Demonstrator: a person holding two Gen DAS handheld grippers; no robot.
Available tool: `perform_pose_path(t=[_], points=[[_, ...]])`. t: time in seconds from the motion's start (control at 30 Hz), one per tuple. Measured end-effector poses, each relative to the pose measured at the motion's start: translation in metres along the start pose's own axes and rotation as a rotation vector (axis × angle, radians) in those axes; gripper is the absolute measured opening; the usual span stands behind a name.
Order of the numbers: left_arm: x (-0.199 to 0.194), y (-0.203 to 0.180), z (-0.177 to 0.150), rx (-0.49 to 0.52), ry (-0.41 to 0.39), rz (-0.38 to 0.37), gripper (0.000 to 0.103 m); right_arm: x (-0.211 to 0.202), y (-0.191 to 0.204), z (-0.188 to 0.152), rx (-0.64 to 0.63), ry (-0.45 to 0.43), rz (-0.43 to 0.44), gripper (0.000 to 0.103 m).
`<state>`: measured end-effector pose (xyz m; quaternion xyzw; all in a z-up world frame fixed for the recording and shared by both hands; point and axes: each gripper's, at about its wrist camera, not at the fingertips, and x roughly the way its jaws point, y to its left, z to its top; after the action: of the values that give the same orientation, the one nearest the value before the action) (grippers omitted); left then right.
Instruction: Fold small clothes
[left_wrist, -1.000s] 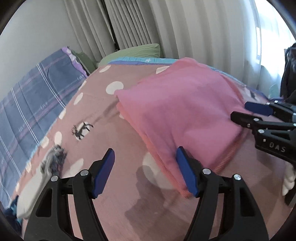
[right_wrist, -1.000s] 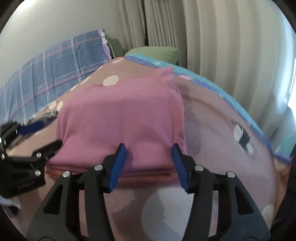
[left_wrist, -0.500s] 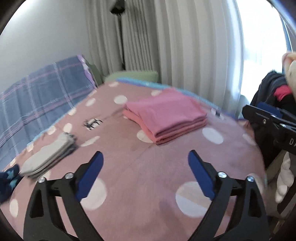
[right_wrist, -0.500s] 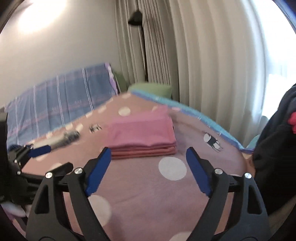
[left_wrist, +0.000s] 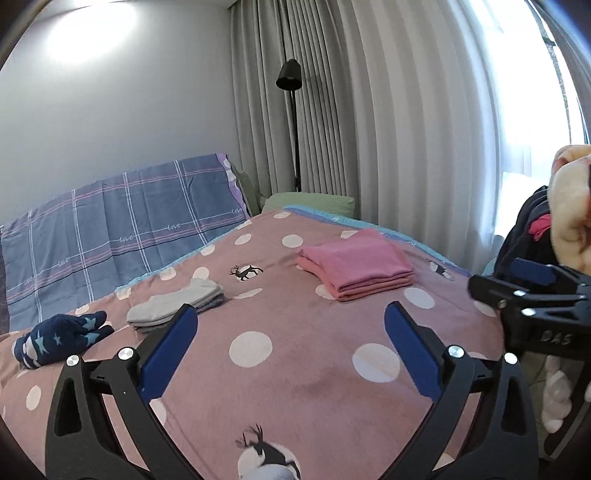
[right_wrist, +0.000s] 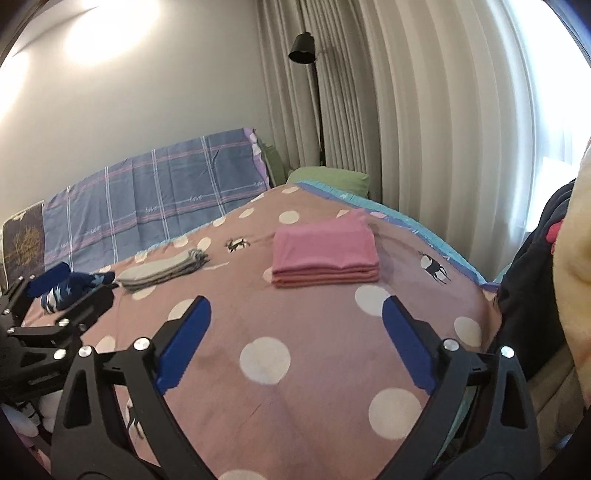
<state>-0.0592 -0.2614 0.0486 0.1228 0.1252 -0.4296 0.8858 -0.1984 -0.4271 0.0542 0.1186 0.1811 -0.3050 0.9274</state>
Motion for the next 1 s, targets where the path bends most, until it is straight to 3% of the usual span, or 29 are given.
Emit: perform_pose_path(t=[0.57, 1.0], points=[[-0.050, 0.012, -0.040, -0.042, 0.062, 0.018, 0.101, -0.018, 0.035, -0.031, -0.059, 0.076, 0.022, 0.097], [-0.047, 0.017, -0.053, -0.071, 0.102, 0.007, 0.101, -0.018, 0.044, -0.035, -0.087, 0.088, 0.018, 0.098]])
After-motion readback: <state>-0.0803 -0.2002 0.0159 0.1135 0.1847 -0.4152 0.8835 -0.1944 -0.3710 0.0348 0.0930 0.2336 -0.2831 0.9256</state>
